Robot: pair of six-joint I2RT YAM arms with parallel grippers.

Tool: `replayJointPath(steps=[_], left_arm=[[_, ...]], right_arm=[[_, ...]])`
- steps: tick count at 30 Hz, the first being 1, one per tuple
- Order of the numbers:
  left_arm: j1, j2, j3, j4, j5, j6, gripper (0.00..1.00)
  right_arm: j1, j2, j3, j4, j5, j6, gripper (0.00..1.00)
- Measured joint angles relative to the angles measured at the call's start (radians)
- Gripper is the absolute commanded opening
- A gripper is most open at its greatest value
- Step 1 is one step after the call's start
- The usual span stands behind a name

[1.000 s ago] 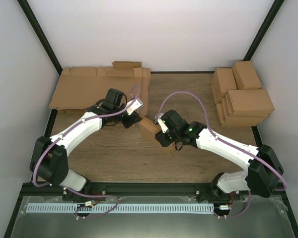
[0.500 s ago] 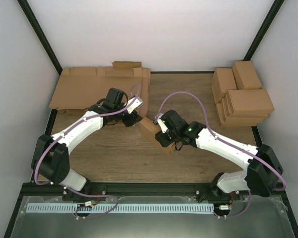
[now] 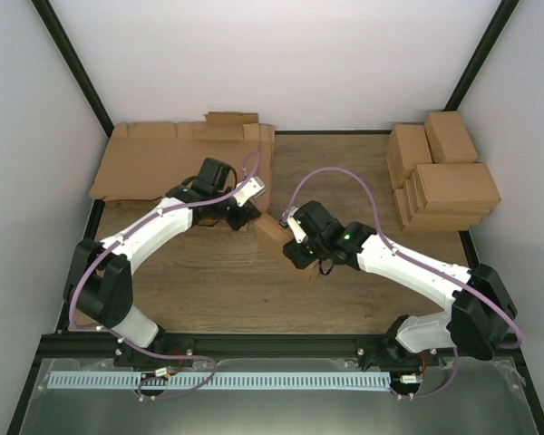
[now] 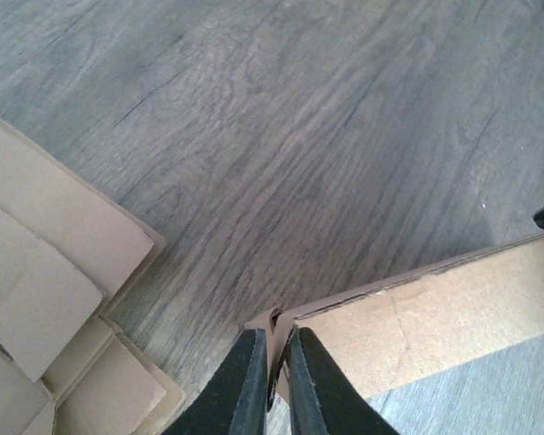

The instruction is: Fold the paper box

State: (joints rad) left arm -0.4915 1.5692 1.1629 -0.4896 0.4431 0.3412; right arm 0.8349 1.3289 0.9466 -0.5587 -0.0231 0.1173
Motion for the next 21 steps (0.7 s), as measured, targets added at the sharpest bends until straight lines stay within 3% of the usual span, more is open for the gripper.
replayJointPath(steps=[10,21], left_arm=[[-0.006,-0.039,-0.028,-0.009,0.003,-0.031,0.04],[-0.047,-0.178,-0.151,0.084,-0.090,-0.268,0.04]], right_arm=[[0.000,0.002,0.000,0.001,0.003,0.004,0.48],[0.001,0.006,0.002,0.002,-0.002,0.007,0.47]])
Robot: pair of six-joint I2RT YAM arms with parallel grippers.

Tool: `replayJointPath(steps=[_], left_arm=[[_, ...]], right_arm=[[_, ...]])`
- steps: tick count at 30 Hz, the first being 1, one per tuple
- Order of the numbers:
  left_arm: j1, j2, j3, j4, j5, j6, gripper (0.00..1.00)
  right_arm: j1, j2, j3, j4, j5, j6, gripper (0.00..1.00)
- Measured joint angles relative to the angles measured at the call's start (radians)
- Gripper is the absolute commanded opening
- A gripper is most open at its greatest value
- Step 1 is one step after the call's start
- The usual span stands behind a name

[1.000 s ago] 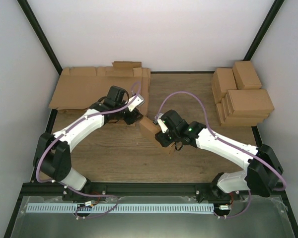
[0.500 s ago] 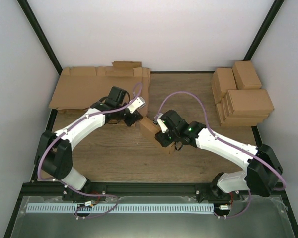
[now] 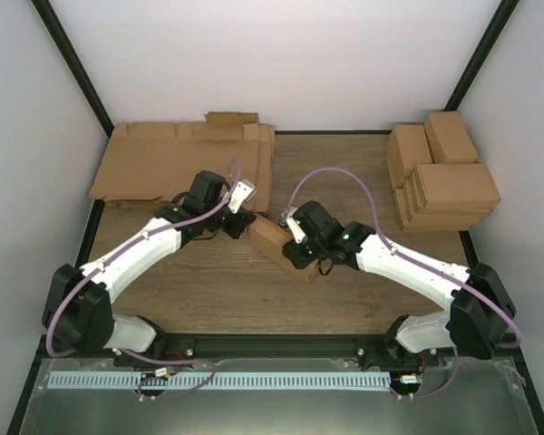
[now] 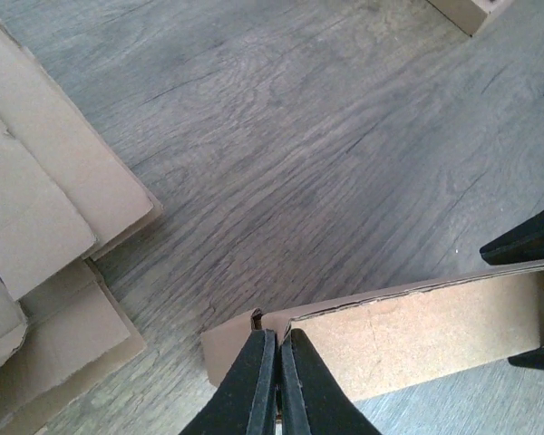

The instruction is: Fold the paper box

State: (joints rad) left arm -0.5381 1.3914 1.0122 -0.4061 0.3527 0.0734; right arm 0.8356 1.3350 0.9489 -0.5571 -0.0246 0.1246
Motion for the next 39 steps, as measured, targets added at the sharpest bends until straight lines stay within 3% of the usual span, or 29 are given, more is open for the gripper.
replayJointPath(steps=[12,18,21,26,39], left_arm=[[-0.060,-0.035,-0.058,0.086,-0.122,-0.151,0.04],[-0.074,-0.088,-0.154,0.154,-0.150,-0.151,0.04],[-0.078,-0.098,-0.198,0.196,-0.162,-0.146,0.04],[-0.079,-0.104,-0.219,0.235,-0.173,-0.151,0.04],[-0.135,-0.129,-0.232,0.229,-0.263,-0.174,0.04]], right_arm=[[0.000,0.002,0.000,0.000,0.003,0.006,0.49],[0.000,0.000,0.004,-0.005,-0.003,0.021,0.68],[0.000,-0.009,0.010,-0.032,-0.015,0.042,0.73],[0.000,-0.051,0.050,-0.123,0.012,0.127,0.71],[0.000,-0.298,0.047,-0.336,0.121,0.470,0.49]])
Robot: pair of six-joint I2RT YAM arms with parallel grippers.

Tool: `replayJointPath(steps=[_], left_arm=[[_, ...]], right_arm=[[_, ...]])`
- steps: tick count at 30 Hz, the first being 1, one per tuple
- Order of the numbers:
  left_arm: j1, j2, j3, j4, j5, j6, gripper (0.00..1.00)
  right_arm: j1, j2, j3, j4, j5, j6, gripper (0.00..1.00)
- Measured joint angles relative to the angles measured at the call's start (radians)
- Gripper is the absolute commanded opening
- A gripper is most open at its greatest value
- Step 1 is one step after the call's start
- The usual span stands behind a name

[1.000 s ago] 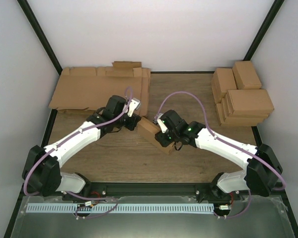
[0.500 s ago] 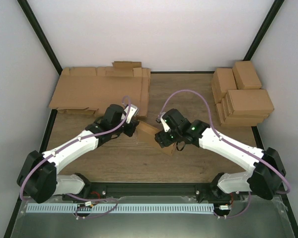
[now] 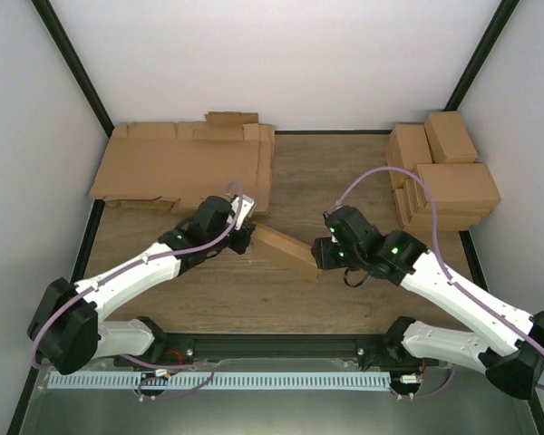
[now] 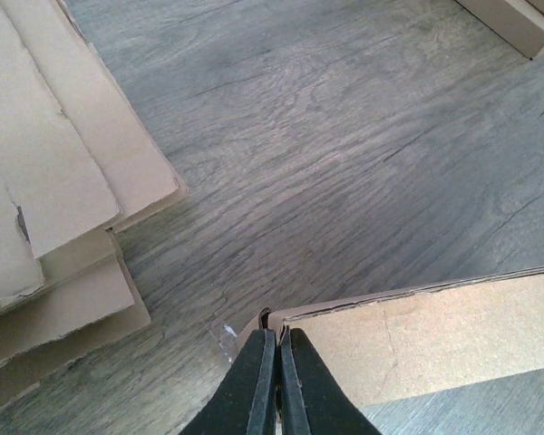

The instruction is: Fold the paper box

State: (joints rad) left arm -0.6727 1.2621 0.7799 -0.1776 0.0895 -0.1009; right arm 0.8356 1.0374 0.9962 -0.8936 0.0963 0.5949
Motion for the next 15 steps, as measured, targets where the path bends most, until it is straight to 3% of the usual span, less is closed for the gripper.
replayJointPath(steps=[15], left_arm=[[-0.047,0.033,0.052,-0.049,-0.072,0.000,0.04]], right_arm=[[0.000,0.008,-0.036,-0.077,0.037,0.057,0.37]])
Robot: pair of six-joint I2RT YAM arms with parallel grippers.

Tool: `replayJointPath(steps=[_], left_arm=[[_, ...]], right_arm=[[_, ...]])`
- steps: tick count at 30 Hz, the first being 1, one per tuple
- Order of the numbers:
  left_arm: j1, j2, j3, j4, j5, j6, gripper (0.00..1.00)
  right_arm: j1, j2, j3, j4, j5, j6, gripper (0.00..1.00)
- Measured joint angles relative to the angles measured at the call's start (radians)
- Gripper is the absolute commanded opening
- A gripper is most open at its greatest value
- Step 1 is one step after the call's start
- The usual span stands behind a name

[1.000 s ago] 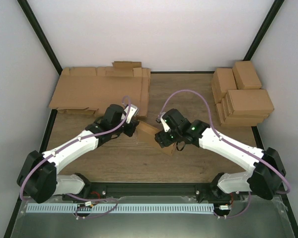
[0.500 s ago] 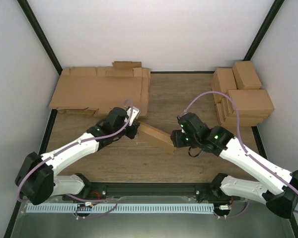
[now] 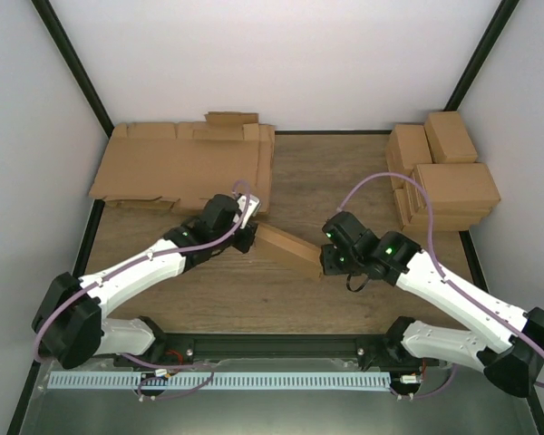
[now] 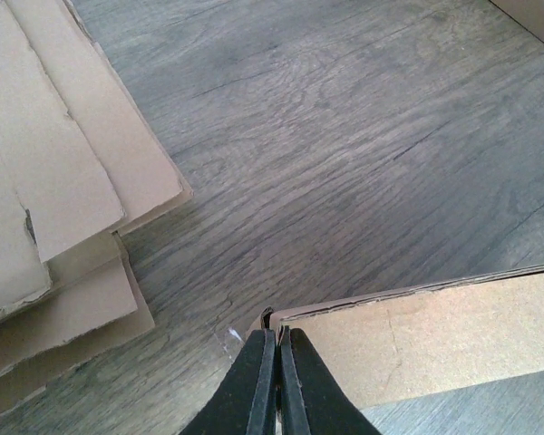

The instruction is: Fold the paper box

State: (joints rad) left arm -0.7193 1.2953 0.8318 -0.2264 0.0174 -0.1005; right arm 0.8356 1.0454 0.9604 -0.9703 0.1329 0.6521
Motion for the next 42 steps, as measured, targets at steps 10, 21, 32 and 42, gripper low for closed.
replayJointPath(steps=[10,21,32,42], left_arm=[[-0.013,0.027,0.030,-0.016,-0.016,0.000,0.04],[-0.021,0.034,0.051,-0.049,-0.056,-0.001,0.04],[-0.041,0.035,0.051,-0.051,-0.096,-0.024,0.04],[-0.055,0.038,0.051,-0.045,-0.114,-0.054,0.04]], right_arm=[[0.000,-0.029,-0.032,0.021,0.002,0.023,0.20],[0.000,0.003,-0.034,0.052,0.004,0.064,0.01],[0.000,-0.018,-0.063,0.084,0.011,0.103,0.02],[0.000,-0.028,-0.067,0.092,0.025,0.225,0.02]])
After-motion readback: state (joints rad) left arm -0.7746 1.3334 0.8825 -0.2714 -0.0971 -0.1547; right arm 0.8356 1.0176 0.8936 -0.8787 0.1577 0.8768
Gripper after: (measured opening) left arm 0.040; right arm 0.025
